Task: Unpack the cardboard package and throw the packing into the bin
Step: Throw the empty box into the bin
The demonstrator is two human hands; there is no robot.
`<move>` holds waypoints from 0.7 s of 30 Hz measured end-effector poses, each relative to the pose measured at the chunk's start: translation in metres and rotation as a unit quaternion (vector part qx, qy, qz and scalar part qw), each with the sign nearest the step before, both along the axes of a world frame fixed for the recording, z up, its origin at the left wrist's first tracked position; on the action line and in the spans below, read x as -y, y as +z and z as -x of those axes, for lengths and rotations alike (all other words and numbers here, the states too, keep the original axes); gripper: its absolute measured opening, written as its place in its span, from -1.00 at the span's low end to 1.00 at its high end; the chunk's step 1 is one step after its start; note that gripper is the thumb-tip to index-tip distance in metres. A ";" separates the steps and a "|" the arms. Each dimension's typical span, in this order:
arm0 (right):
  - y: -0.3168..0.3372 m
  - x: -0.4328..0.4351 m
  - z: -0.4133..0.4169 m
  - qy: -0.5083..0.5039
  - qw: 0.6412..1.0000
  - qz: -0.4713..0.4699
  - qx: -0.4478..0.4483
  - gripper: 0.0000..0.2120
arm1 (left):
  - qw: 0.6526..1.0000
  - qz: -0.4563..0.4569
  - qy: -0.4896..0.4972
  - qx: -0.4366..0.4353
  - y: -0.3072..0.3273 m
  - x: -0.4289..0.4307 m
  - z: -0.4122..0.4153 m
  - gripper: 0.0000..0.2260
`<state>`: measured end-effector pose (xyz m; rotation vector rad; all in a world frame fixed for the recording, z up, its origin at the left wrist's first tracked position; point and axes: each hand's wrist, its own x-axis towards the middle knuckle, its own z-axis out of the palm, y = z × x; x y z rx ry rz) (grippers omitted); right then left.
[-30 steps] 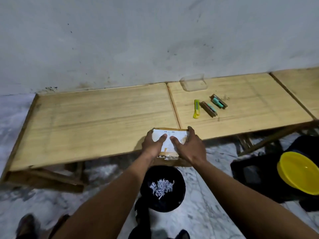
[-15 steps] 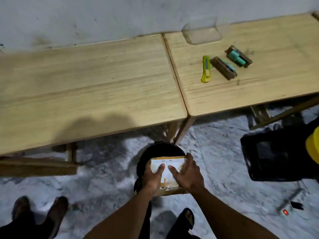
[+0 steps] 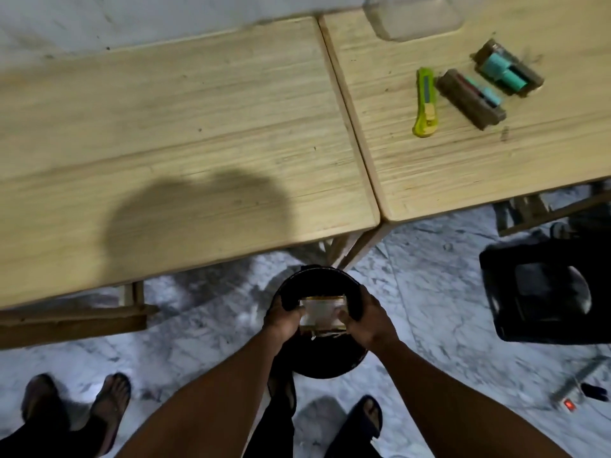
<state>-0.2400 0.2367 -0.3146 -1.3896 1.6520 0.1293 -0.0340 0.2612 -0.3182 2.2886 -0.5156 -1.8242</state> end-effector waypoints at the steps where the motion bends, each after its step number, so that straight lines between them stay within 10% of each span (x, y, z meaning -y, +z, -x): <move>1: 0.013 0.001 0.000 0.016 1.000 0.008 -0.004 -0.21 | 1.000 0.000 -0.020 -0.007 0.014 0.005 -0.001 -0.34; 12: 0.198 0.035 -0.018 0.157 0.981 0.114 0.019 -0.74 | 0.956 0.018 -0.291 -0.042 0.222 0.047 0.025 -0.83; 21: 0.306 0.148 0.007 0.047 0.940 0.337 0.024 -0.81 | 0.937 0.168 -0.295 -0.079 0.339 0.177 0.009 -0.61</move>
